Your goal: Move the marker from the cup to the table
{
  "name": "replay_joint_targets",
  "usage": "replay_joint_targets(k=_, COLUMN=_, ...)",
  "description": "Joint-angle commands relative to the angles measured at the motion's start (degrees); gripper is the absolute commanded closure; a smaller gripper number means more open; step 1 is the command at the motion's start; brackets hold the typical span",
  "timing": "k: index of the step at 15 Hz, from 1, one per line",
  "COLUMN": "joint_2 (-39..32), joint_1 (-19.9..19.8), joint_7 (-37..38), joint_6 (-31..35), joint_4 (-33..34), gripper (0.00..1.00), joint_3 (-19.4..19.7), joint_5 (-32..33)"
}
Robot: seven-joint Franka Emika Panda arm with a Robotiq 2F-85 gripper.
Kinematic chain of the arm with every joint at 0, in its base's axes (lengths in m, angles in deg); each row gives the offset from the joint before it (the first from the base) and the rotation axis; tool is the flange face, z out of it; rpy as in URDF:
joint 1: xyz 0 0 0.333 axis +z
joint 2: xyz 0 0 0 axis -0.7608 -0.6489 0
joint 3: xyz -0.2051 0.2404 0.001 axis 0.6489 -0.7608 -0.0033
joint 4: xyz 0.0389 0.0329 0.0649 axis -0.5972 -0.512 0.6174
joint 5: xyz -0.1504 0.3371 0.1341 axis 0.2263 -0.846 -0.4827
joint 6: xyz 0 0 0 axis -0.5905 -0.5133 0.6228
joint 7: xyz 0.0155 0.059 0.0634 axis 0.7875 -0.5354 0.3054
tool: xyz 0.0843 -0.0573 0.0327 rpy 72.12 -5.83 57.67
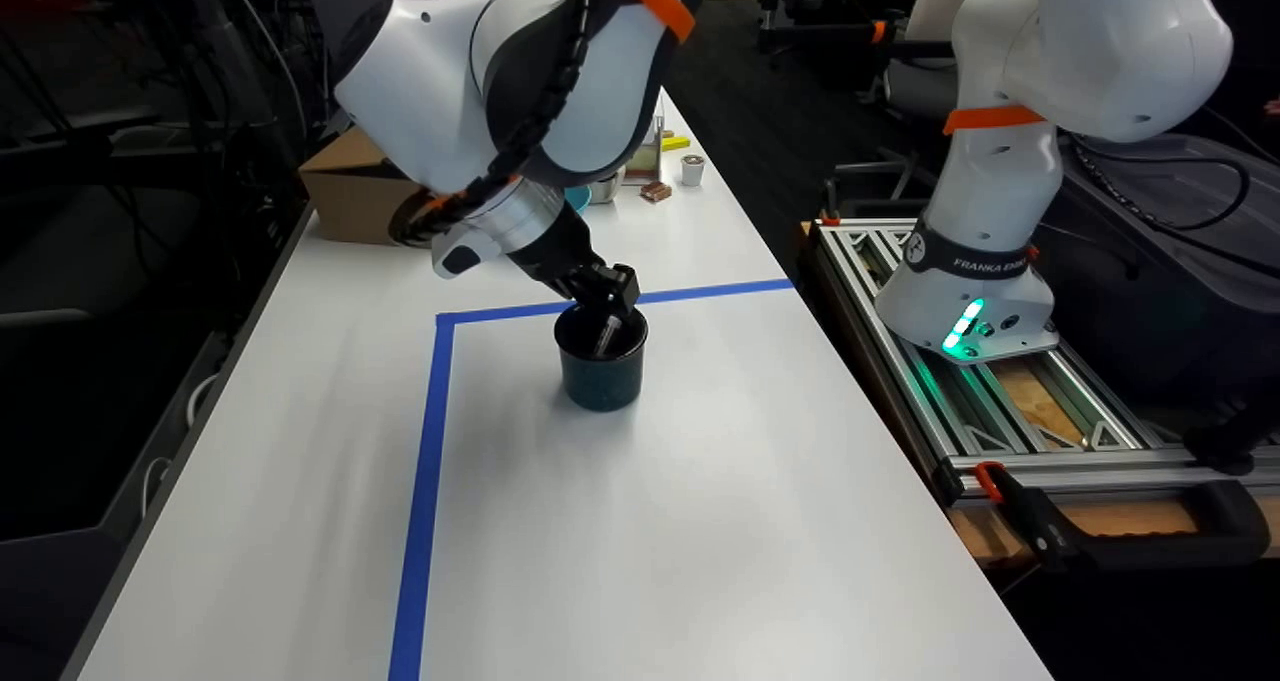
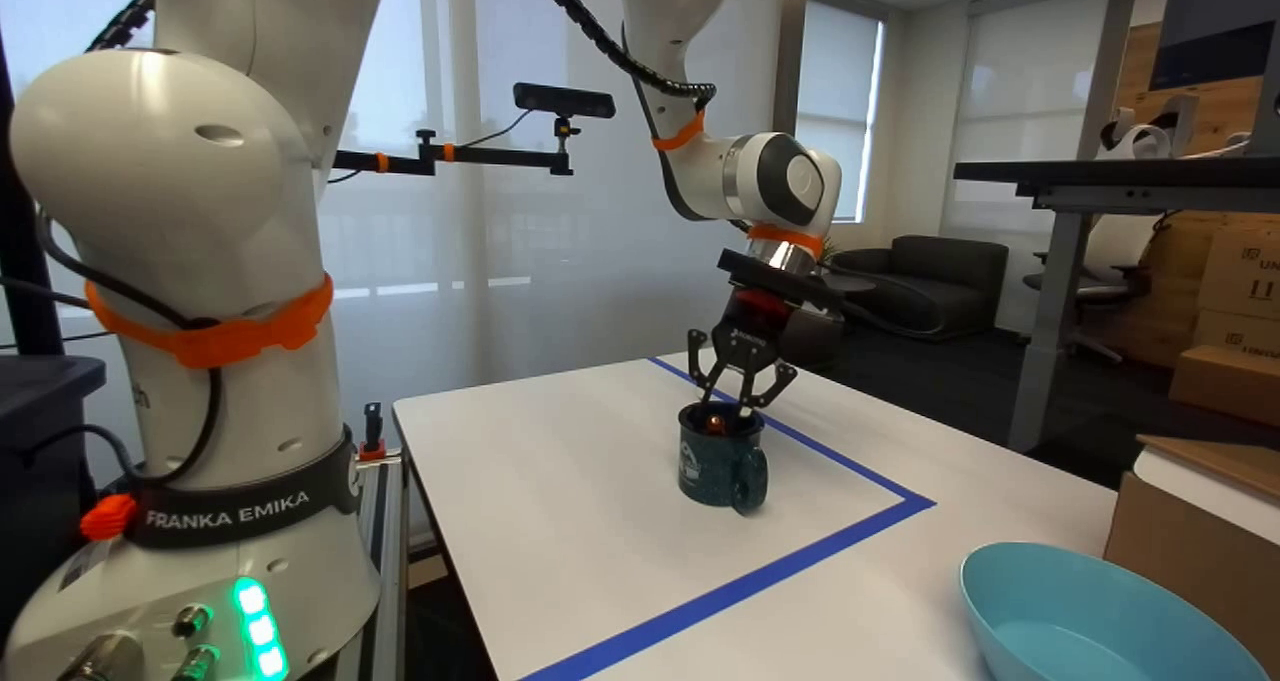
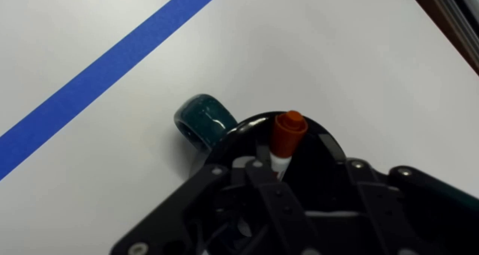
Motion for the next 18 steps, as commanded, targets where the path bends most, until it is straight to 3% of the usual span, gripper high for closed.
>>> replay_joint_targets(k=1, joint_2=0.62, joint_1=-0.32, joint_7=-0.27, joint_6=0.35, joint_4=-0.86, gripper=0.93, joint_3=-0.03, joint_5=0.55)
replay_joint_targets(k=2, joint_2=0.65, joint_1=-0.32, joint_7=-0.26, joint_6=0.30, joint_4=-0.82, gripper=1.00, joint_3=-0.01, joint_5=0.68)
replay_joint_targets(k=4, joint_2=0.80, joint_1=-0.32, joint_7=-0.22, joint_6=0.27, joint_4=-0.79, gripper=0.95, joint_3=-0.06, joint_5=0.68)
replay_joint_targets(k=18, joint_2=13.60, joint_1=0.32, joint_7=-0.01, joint_6=1.11, joint_4=-5.23, gripper=0.95, joint_3=-0.85, joint_5=-0.34)
